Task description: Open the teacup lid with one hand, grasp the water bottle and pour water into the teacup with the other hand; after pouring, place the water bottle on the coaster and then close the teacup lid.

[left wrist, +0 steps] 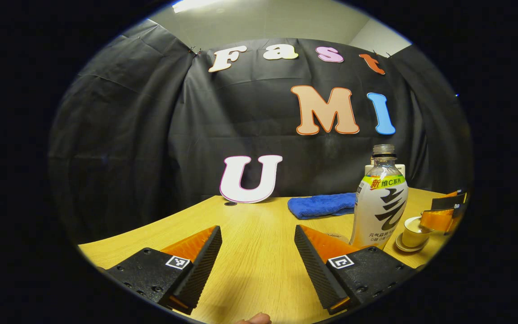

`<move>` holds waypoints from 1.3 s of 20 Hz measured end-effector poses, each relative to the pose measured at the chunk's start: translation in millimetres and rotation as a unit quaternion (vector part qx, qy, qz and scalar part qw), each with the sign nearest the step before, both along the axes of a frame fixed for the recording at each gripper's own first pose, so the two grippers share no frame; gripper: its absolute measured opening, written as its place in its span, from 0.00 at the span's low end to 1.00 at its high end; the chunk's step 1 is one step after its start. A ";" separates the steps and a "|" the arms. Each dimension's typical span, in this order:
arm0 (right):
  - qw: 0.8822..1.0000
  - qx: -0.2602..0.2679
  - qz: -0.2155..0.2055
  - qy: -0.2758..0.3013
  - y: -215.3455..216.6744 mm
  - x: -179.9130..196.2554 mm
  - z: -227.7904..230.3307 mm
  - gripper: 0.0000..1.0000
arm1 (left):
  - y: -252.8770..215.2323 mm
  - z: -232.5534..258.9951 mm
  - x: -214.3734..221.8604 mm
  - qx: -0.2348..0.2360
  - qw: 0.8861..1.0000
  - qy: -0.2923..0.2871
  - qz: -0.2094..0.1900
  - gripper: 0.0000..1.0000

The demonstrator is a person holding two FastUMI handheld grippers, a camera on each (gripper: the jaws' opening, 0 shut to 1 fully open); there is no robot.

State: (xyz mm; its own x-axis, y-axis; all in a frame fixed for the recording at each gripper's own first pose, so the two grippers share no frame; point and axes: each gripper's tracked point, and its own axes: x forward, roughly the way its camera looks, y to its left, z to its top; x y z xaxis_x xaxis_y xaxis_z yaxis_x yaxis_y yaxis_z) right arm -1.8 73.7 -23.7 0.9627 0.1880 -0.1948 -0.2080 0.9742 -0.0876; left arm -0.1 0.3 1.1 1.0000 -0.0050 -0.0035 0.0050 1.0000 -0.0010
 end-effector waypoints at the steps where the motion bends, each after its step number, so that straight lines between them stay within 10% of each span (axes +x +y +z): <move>1: 1.000 -0.002 -0.004 -0.003 -2.3 1.9 0.1 0.84 | 0.1 -0.6 0.1 0.000 1.000 0.000 0.000 0.95; 10: 1.000 -0.007 0.007 0.000 9.1 4.6 -5.0 0.39 | -0.2 -0.2 -0.4 0.000 1.000 0.000 0.000 0.95; 26: 0.999 0.035 0.002 -0.041 6.2 10.4 20.2 0.32 | -9.9 -0.3 -3.6 -0.001 1.000 0.000 -0.020 0.95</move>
State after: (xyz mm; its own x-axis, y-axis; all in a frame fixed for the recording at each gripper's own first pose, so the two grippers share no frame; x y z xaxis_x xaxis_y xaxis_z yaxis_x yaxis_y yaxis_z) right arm 8.6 80.0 -3.6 0.9742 0.2015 -0.1014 -0.2060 0.9779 -0.0367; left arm -3.7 -9.5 0.8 0.9990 -0.0452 -0.0043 0.0451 0.9990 -0.0038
